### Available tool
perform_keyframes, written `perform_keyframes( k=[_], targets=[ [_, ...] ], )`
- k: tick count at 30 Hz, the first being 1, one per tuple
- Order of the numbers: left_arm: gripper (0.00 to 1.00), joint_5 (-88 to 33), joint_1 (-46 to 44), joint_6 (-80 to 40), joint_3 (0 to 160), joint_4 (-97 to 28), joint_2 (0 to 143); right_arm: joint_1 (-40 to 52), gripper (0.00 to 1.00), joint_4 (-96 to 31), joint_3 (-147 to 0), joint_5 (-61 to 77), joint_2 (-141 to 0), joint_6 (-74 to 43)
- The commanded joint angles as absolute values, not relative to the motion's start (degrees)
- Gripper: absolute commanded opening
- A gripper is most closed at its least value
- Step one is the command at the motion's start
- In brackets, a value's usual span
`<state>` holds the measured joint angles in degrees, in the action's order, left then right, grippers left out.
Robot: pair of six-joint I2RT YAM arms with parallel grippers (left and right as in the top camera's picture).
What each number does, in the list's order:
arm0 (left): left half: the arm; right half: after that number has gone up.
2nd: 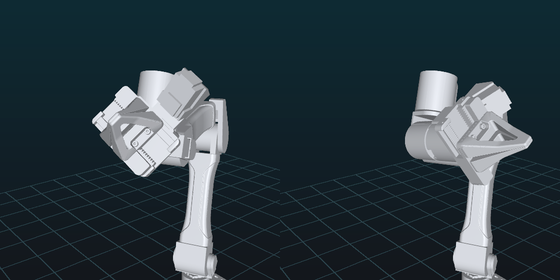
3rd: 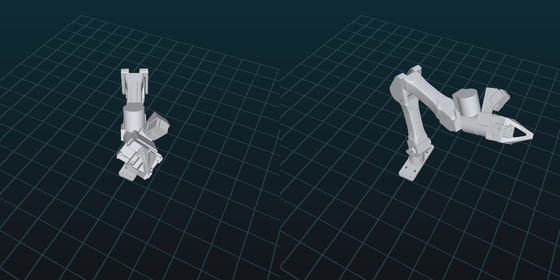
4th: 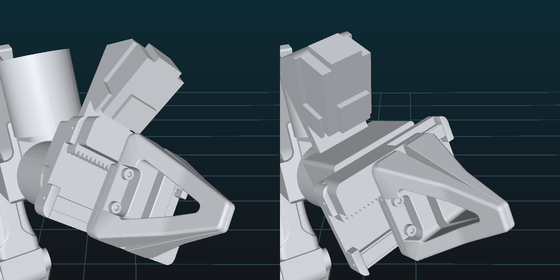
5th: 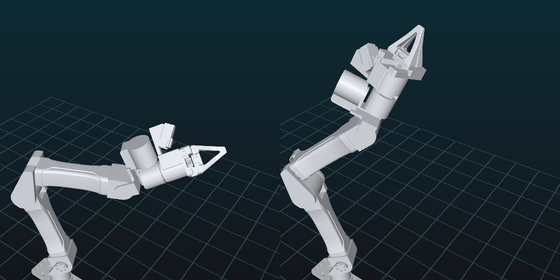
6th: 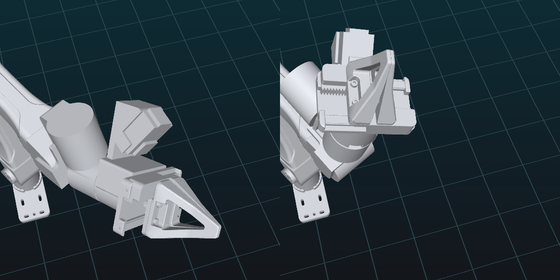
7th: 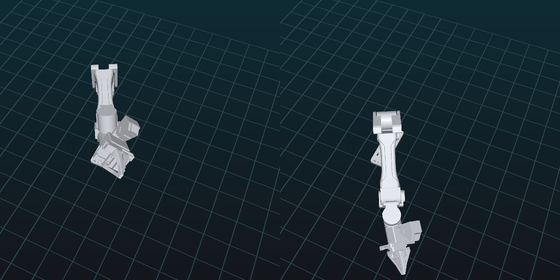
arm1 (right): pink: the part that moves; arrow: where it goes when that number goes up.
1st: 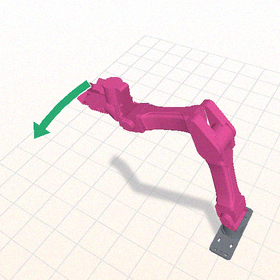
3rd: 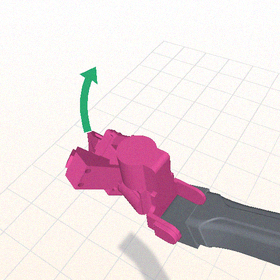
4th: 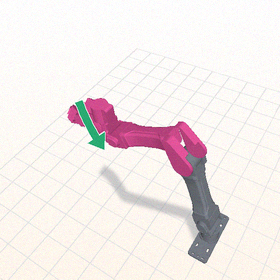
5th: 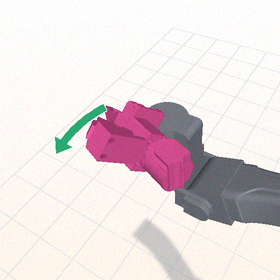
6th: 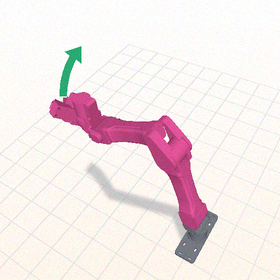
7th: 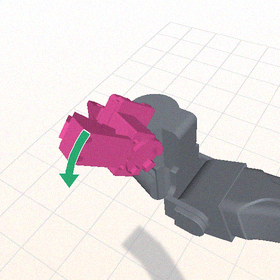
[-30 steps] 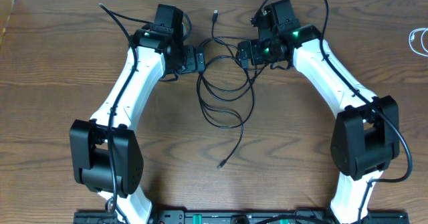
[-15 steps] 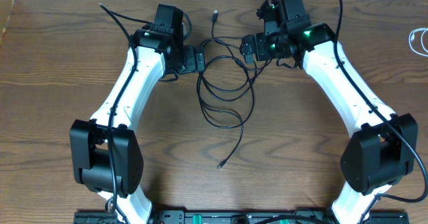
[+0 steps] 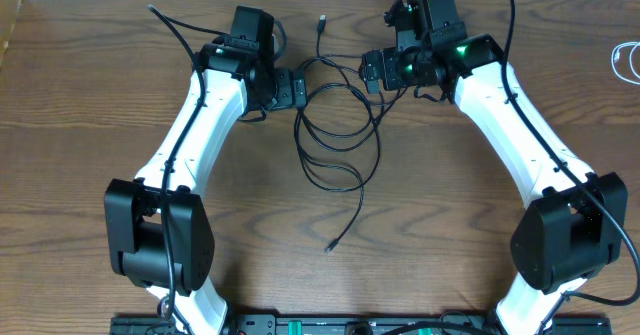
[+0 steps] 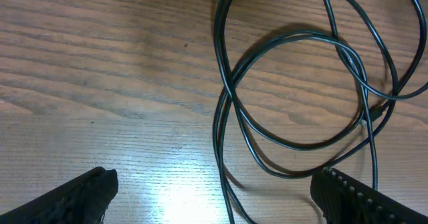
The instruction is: Untangle cables
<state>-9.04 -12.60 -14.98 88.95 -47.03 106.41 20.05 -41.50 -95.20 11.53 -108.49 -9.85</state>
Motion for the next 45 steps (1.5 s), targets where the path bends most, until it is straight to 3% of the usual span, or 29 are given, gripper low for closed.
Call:
perform_keyframes(
  k=[1,35,45],
  targets=[
    [0.98,-8.36,-12.67,-14.87,88.6,-47.03,106.87,19.84,0.99,-41.56,-96.33,11.07,-106.63,-10.24],
    [0.98,-8.36,-12.67,-14.87,88.6,-47.03,106.87,19.81,0.99,-40.86,-96.33,11.09,-106.37,-10.24],
    [0.98,-8.36,-12.67,-14.87,88.6,-47.03,106.87,19.81,0.99,-34.85,-96.33,11.07,-106.37,-10.24]
  ],
)
